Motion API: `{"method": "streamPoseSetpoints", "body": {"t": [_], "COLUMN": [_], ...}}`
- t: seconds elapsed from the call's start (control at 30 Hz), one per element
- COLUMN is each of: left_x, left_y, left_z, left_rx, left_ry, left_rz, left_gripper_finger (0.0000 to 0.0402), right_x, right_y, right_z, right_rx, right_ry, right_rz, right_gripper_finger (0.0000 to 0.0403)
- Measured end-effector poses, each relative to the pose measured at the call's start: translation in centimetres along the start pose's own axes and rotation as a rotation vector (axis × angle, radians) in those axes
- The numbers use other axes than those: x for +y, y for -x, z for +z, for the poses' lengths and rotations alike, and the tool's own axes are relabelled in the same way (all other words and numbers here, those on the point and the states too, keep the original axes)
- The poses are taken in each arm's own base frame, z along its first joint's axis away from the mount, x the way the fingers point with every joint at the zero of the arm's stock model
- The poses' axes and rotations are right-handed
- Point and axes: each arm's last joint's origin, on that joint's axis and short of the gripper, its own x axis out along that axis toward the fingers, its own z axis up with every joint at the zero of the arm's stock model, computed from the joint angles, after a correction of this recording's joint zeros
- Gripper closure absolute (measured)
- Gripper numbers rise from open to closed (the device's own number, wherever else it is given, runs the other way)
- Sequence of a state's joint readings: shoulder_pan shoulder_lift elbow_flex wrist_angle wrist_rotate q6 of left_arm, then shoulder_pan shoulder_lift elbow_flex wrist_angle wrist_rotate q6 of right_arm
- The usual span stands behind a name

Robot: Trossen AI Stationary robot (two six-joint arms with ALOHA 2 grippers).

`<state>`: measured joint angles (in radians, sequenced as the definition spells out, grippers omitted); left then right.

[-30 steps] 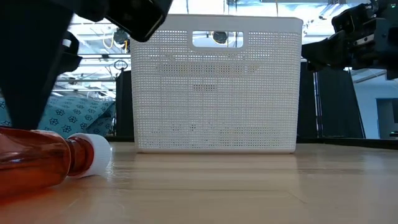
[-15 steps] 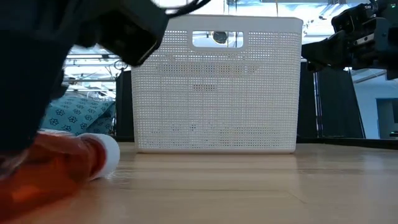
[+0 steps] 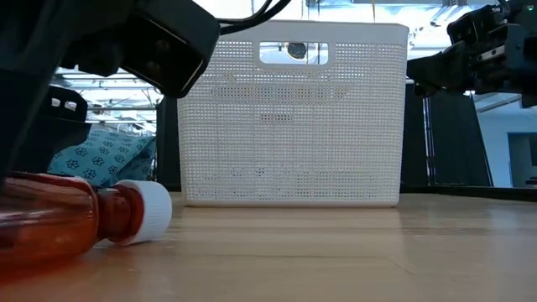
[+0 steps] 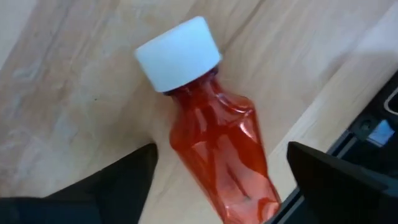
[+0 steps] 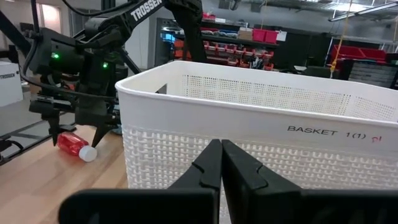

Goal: Pick & place medical supplies in basket/bin
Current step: Put the red bottle into the white bin

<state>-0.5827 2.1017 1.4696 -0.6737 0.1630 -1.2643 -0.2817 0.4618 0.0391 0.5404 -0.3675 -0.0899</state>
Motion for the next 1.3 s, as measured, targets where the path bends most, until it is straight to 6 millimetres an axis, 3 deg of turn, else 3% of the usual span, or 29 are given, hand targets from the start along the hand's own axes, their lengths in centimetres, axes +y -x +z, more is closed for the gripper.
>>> {"method": "streamPoseSetpoints", "body": {"t": [0.37,0.5,0.73,0.87,1.13,1.3], "left_x": [0.4,-0.2,-1.4,-0.9,3.8,7.8], "left_y": [0.2,2.1,10.3,16.7,28.4,33.4], "left_z": [0.4,0.3,-1.3,-3.0,-6.0,-6.8], "left_rx": [0.023,-0.01,-0.273,-0.512,-1.01,-1.19], "left_ry": [-0.074,-0.125,-0.221,-0.32,-0.527,-0.628], "left_rz": [0.01,-0.03,-0.153,-0.219,-0.169,-0.059], "left_gripper_finger": [0.0248,0.0276,0.0231,0.0227,0.0247,0.0241], "right_x": [0.0,0.0,0.0,0.0,0.0,0.0], "right_y": [0.0,0.0,-0.1,-0.1,-0.1,-0.1], "right_z": [-0.1,-0.1,-0.2,-0.2,-0.2,-0.2], "right_rx": [0.009,0.008,0.016,0.016,0.016,0.019], "right_ry": [-0.002,0.002,0.001,-0.001,-0.006,-0.007], "right_rz": [0.001,0.0,0.001,0.002,0.002,0.002], "right_gripper_finger": [0.0403,0.0403,0.0403,0.0403,0.0403,0.0403]}}
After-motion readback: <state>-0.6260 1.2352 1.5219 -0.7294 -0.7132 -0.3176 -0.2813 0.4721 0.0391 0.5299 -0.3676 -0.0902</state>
